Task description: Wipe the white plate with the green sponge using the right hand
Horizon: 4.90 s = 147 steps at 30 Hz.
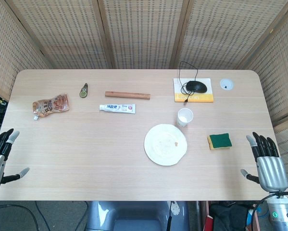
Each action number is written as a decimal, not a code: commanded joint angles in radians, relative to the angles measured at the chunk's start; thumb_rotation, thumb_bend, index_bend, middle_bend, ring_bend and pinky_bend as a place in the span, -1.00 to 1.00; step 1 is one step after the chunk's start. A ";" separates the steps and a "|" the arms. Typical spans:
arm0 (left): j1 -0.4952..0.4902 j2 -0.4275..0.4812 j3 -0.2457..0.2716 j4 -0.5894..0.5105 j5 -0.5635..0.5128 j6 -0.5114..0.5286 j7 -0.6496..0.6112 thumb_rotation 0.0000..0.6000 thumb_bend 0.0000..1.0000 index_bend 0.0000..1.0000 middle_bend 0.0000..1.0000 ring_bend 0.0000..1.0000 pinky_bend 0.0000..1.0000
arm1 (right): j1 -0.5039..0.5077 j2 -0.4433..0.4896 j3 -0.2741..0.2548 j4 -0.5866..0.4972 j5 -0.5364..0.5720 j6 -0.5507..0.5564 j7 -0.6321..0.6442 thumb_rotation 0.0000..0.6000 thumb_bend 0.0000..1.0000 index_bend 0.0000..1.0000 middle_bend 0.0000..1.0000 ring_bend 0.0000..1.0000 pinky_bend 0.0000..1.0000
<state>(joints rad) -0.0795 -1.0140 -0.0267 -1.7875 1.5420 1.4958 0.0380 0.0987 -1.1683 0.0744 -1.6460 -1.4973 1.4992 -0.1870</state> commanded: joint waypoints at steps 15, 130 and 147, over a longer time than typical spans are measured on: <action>-0.015 -0.004 0.002 0.003 -0.007 -0.028 0.002 1.00 -1.00 -1.00 -1.00 -1.00 -1.00 | 0.268 -0.057 0.025 0.239 0.041 -0.458 0.221 1.00 -1.00 -0.99 -1.00 -1.00 -1.00; -0.076 -0.019 -0.019 0.022 -0.129 -0.142 0.013 1.00 -1.00 -1.00 -1.00 -1.00 -1.00 | 0.759 -0.482 0.041 0.601 0.167 -0.904 0.606 1.00 -0.57 -0.05 0.01 -0.24 0.14; -0.075 -0.008 -0.007 0.012 -0.104 -0.139 -0.008 1.00 -1.00 -1.00 -1.00 -1.00 -1.00 | 0.740 -0.448 0.045 0.574 0.102 -0.835 0.681 1.00 -0.56 -0.05 0.01 -0.24 0.14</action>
<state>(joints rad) -0.1554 -1.0243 -0.0343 -1.7749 1.4339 1.3541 0.0332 0.8424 -1.6386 0.1105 -1.0434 -1.3846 0.6397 0.4913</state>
